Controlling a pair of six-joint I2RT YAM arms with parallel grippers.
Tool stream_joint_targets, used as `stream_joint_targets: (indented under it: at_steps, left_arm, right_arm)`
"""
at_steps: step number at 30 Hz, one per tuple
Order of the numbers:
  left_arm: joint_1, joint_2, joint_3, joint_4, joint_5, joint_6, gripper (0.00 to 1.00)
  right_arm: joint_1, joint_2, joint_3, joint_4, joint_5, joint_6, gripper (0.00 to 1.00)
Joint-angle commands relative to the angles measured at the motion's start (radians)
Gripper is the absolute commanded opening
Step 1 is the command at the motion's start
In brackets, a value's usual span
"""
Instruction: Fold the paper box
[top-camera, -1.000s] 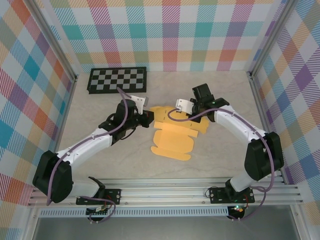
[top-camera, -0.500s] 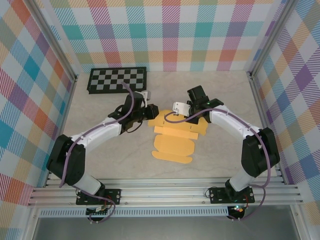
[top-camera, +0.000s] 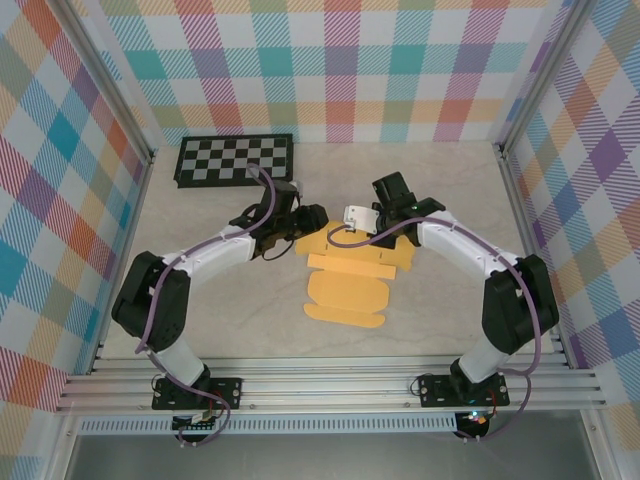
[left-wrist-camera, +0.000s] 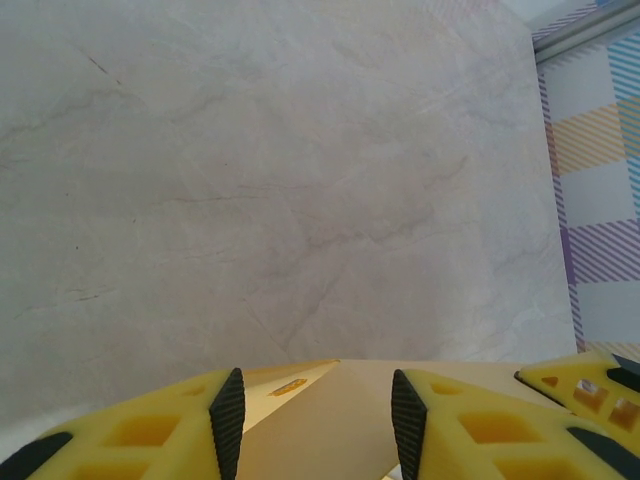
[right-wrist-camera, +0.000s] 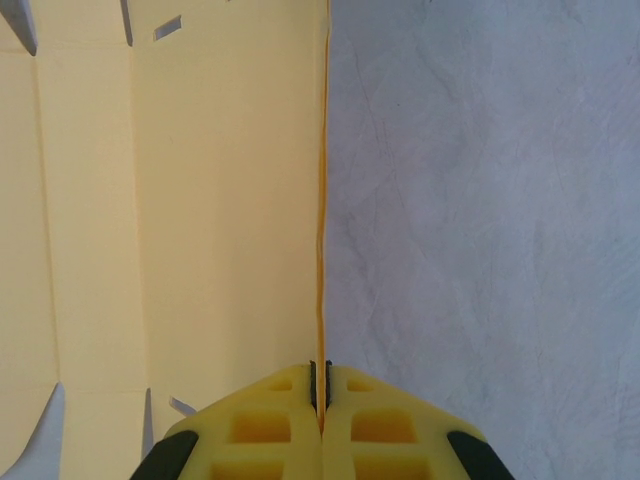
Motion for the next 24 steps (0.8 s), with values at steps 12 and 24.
stream_joint_targets:
  at_steps: [12,24]
  left_arm:
    - [-0.088,0.047,0.017,0.082,0.001,-0.256,0.46]
    - [-0.098,0.073,0.054,-0.004,-0.055,-0.215,0.20]
  right_arm:
    - [0.027,0.008,0.005,0.027,0.011,0.005,0.00]
    - [0.048,-0.013,-0.057,0.097,0.037,0.009,0.00]
